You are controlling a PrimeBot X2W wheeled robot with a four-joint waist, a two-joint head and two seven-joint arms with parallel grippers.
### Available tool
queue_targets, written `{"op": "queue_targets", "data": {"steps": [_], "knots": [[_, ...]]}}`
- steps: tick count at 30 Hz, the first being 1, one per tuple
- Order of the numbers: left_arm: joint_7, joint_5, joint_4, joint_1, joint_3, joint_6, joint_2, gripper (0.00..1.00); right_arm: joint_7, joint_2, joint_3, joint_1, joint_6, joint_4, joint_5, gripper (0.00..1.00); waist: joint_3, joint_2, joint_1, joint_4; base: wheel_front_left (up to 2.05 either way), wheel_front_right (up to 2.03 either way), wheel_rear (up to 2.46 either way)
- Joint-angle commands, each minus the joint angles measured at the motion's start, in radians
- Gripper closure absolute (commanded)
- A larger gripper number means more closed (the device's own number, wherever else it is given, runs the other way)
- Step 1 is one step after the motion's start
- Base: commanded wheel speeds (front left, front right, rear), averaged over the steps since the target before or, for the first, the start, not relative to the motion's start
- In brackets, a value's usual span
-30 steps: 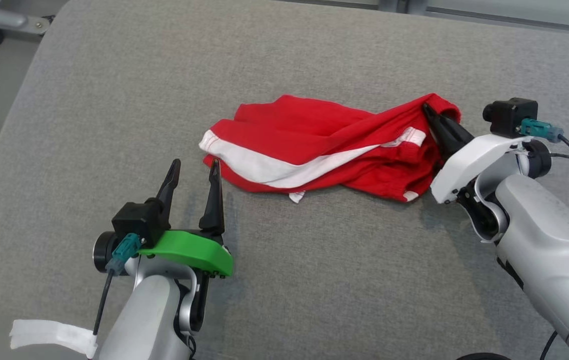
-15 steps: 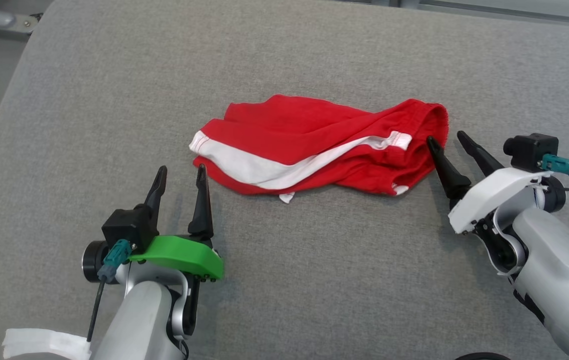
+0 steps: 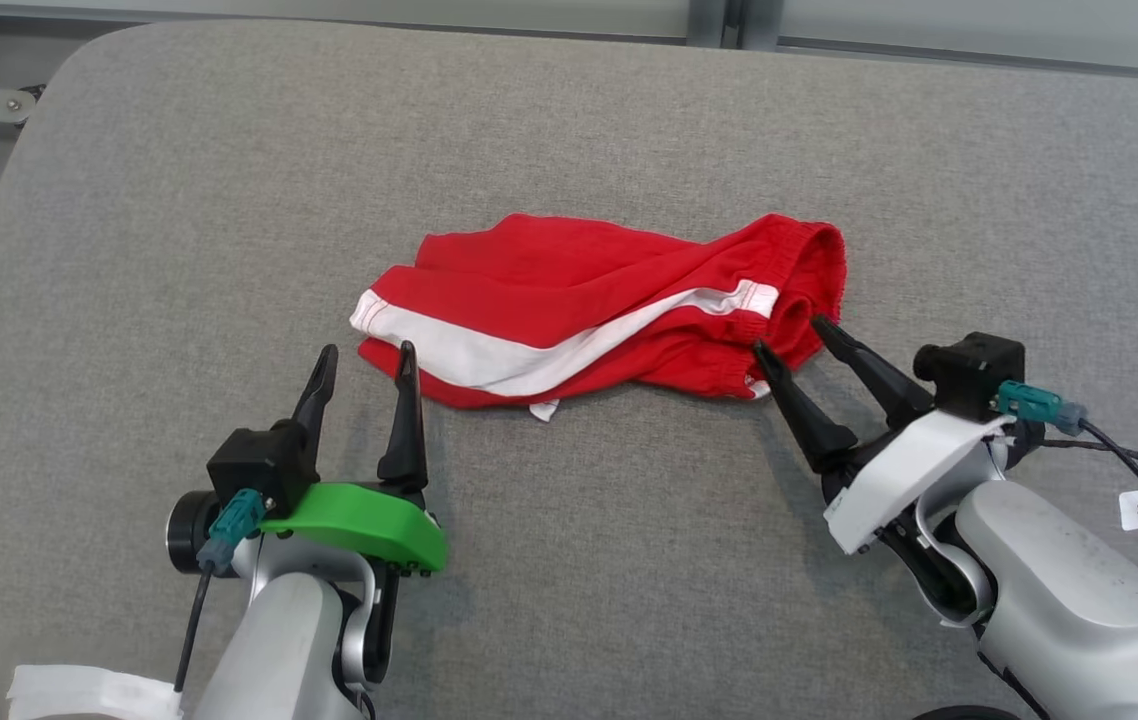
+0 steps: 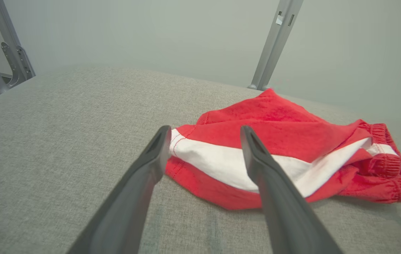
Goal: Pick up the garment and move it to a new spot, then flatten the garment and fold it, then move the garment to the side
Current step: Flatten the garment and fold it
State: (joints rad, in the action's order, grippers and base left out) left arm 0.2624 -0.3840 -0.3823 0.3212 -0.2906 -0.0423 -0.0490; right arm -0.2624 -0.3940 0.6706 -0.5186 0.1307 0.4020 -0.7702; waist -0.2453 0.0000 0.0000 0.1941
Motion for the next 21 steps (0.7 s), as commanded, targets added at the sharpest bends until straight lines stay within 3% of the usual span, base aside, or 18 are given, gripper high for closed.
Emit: {"op": "queue_targets", "data": {"steps": [1,16,21], "knots": [[0.002,-0.003,-0.002,-0.009,0.002,0.004,-0.003,0.00,-0.003,0.004,0.010,-0.015,0.000,0.026,0.026,0.00,-0.009,0.0000,0.0000,0.019,0.00,0.00,0.00],[0.002,-0.034,-0.001,-0.013,-0.013,-0.007,-0.003,0.00,-0.003,0.041,0.083,-0.097,0.000,0.183,0.038,0.00,-0.031,0.0000,0.0000,0.065,0.00,0.00,0.00],[0.002,-0.040,0.005,-0.009,-0.016,-0.011,-0.003,0.00,-0.003,0.047,0.034,-0.112,0.000,0.211,0.062,0.00,-0.037,0.0000,0.0000,0.066,0.00,0.00,0.00]]}}
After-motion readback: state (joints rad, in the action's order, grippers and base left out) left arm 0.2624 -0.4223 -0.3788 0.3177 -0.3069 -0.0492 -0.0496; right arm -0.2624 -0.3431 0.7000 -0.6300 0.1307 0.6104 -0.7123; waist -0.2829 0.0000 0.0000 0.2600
